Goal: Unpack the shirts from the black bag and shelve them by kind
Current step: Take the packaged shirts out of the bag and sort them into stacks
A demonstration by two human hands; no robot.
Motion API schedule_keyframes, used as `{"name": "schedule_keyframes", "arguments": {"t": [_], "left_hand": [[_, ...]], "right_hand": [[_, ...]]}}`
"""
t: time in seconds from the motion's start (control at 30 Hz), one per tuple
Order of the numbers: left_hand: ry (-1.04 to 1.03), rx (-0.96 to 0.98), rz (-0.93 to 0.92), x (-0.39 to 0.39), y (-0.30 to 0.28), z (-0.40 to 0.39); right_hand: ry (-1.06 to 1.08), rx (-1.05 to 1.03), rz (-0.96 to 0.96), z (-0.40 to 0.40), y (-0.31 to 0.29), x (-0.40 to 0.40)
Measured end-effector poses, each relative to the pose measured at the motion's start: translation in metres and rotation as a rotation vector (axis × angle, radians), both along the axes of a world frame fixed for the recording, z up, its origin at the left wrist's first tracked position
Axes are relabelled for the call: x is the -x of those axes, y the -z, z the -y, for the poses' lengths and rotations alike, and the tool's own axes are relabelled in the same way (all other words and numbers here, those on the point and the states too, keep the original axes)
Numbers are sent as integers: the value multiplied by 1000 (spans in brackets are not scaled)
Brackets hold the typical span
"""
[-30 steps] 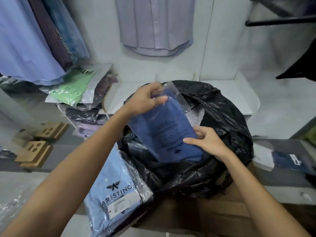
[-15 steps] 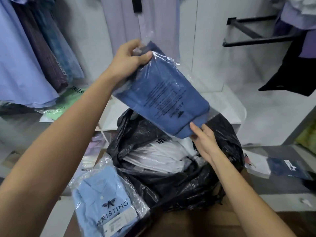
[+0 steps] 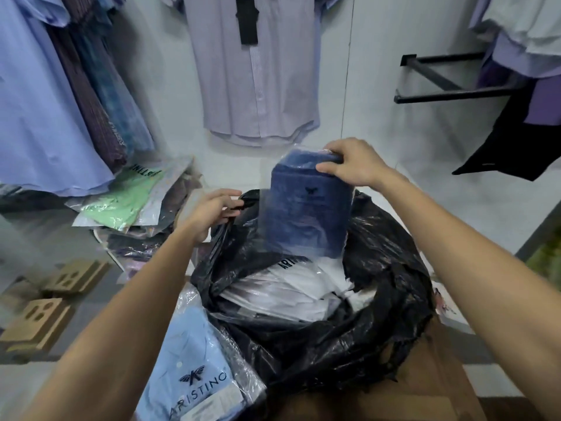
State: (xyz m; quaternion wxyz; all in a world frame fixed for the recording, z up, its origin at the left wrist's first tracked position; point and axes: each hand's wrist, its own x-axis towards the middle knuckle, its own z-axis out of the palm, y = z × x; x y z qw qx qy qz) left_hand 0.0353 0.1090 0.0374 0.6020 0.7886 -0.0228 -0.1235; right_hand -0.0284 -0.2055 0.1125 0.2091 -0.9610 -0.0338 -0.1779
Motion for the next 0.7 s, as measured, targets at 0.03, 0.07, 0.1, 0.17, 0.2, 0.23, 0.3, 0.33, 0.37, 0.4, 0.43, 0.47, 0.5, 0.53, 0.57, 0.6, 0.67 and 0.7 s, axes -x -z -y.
{"name": "schedule_keyframes", "arguments": {"t": [0.03,0.07,0.1,0.17,0.2,0.23,0.3,0.33,0.37,0.4,0.43,0.47,0.5,0.53,0.57,0.6,0.67,0.7], "left_hand": [[15,26,48,0,-5,5],[23,58,117,0,-11,10],[32,77,210,0,-20,16],[105,53,455,4,-41,30],[178,9,589,9,-53,36],[269,-45,718,15,-67,42],[478,-137,927,21,-91,51],[568,-201,1019,23,-102,55],[628,-298,1095,23,-113,59],[657,-402,1152,22,-122,61],[658,-482,1195,20,-130,63],[648,-519,1246,19,-136,65],[640,-522,1300,17,-140,67],[631,-524,1341,16,-143,69],[624,-551,1364,13,-143,72],[625,-594,1365,10,-143,74],[630,-643,1235,5,-140,74],[613,-633,1129,4,-138,72]], "right_hand": [[-47,109,-12,-4,-11,-3],[-87,197,-11,-8,-21,-3],[-121,259,-5,-11,-30,-4],[-187,336,25,-17,-44,-5],[-214,342,27,-18,-51,-5],[-235,325,24,-19,-57,-6],[-291,237,23,-18,-65,-5],[-323,182,15,-17,-68,-3],[-352,119,3,-15,-70,-1],[-376,54,2,-14,-71,1],[-394,-21,15,-15,-70,3],[-394,-99,43,-16,-67,4],[-380,-173,87,-19,-64,5],[-355,-246,126,-21,-59,4],[-306,-306,131,-24,-54,4],[-256,-363,106,-26,-48,4],[-188,-471,11,-24,-36,3],[-183,-524,-31,-22,-32,5]]}}
